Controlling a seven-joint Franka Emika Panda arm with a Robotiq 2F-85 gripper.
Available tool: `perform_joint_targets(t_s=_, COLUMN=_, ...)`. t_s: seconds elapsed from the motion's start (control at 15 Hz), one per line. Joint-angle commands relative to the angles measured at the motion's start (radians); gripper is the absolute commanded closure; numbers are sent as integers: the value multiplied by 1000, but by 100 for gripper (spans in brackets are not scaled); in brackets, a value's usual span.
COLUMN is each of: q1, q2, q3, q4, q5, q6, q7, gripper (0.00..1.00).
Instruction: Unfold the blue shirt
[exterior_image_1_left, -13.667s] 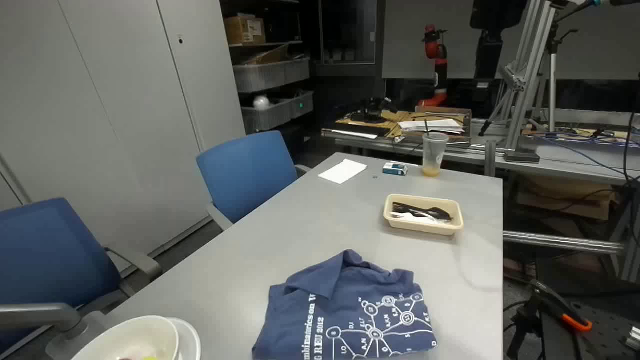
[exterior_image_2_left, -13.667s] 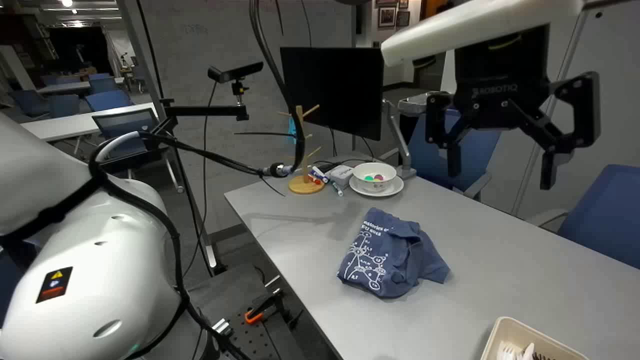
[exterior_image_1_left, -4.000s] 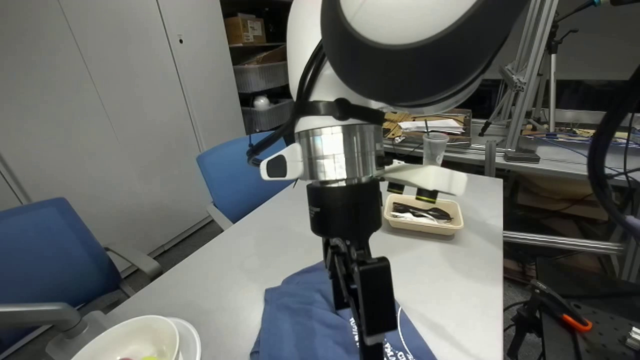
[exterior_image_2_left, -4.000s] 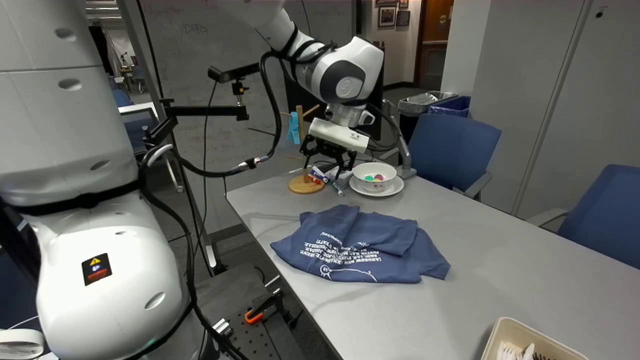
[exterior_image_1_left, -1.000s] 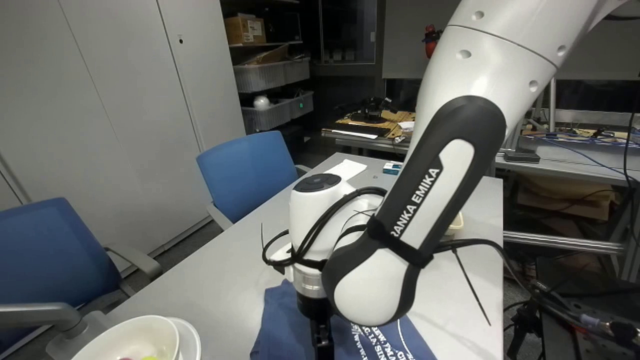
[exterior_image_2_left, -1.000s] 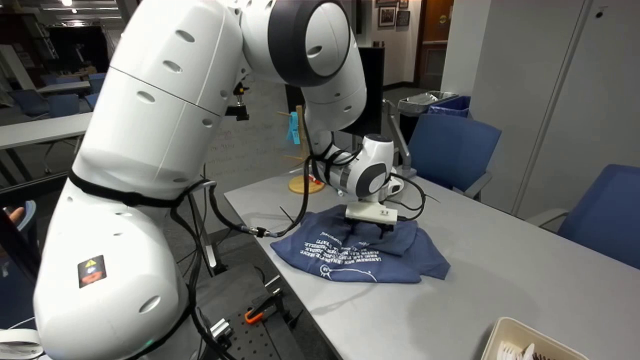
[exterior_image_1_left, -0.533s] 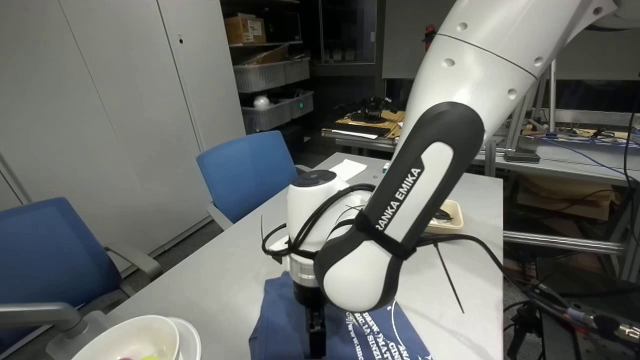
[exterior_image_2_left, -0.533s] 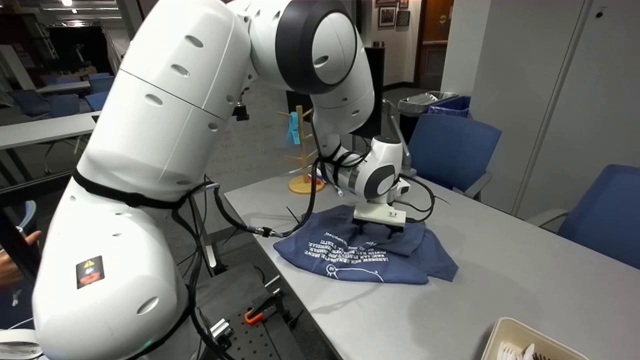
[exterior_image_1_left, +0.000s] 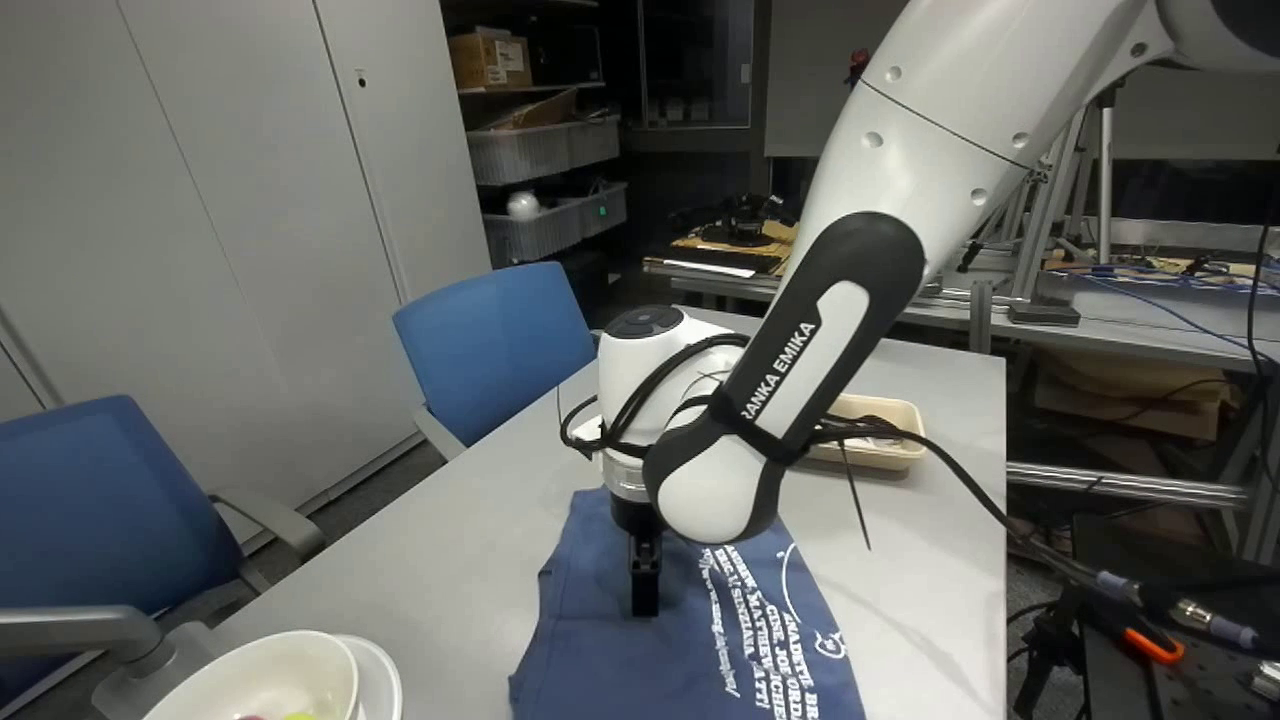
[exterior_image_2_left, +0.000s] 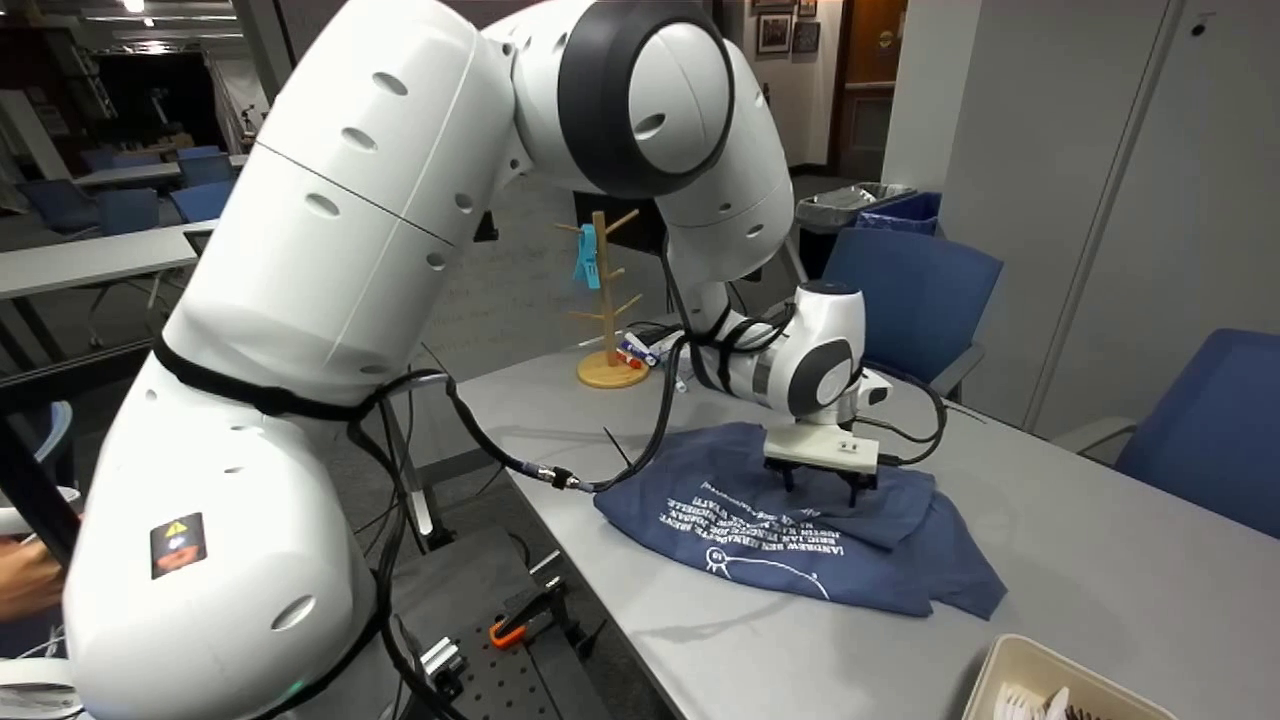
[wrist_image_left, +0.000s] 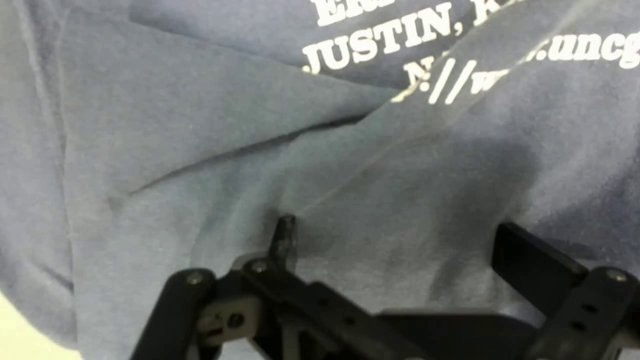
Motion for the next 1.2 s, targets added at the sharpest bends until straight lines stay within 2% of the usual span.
perform_joint_targets(t_s=0.0, q1=9, q2=70, q3=-54, q4=89, q5=-69, q6=-19, q7=73, gripper=0)
perform_joint_targets(t_s=0.27, q1=23, q2=124, q3=-90, q4=165, q5=-99, q6=-14, q7=139, gripper=0)
perform_joint_targets(t_s=1.13, q1=43, q2=288, q3=-82, q4=493, q5=-74, q6=-93, q7=267, gripper=0)
